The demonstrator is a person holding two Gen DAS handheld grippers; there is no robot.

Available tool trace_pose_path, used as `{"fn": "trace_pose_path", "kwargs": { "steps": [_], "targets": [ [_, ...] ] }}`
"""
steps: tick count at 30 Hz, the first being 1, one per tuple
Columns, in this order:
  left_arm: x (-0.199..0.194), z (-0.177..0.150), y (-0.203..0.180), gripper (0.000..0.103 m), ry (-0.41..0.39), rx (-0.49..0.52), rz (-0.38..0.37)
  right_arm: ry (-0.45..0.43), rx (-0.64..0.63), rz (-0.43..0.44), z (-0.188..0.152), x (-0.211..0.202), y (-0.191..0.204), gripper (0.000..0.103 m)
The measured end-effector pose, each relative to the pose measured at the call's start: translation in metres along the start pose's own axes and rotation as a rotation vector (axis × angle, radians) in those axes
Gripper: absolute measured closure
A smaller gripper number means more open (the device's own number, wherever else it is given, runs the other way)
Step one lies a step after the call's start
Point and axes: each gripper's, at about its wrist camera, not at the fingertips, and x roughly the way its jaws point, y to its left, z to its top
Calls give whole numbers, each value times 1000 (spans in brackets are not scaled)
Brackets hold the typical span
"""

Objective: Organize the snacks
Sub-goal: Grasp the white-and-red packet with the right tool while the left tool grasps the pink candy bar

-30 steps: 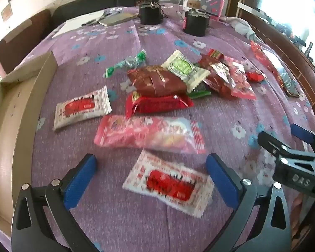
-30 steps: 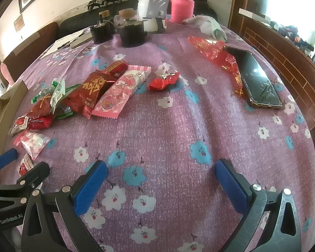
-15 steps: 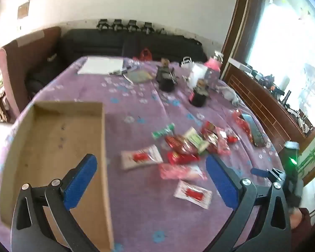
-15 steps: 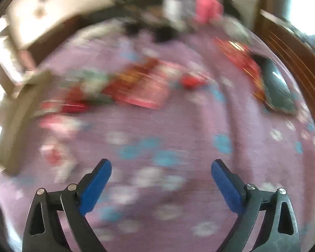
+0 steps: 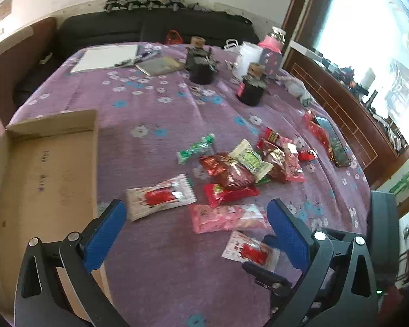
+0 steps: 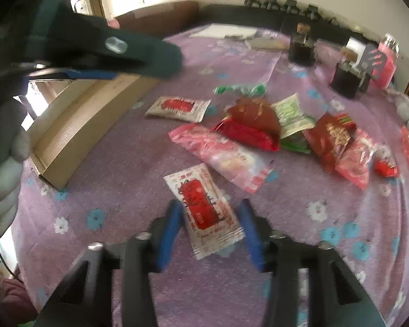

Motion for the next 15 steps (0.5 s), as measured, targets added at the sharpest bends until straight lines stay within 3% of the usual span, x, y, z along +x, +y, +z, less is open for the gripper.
{"fn": "trace_pose_path", "kwargs": {
  "steps": [2,8,11,13,15],
  "targets": [
    [12,0,-9,0,31,29,5,3,54,26,-6,-7,-12,66],
    [49,-2,-38,0,112,135,39,14,169,-10,-38,-39,-58,65],
    [64,-8,-43,2,180,153,5,10,203,2,-48,-48,-73,65],
    [68,-16,-46,15,250,159,-61,12,216,4,-51,-50,-78,65],
    [60,-28,-53,15,287,193,-122,13,216,-25,-53,-50,-84,65]
  ]
}}
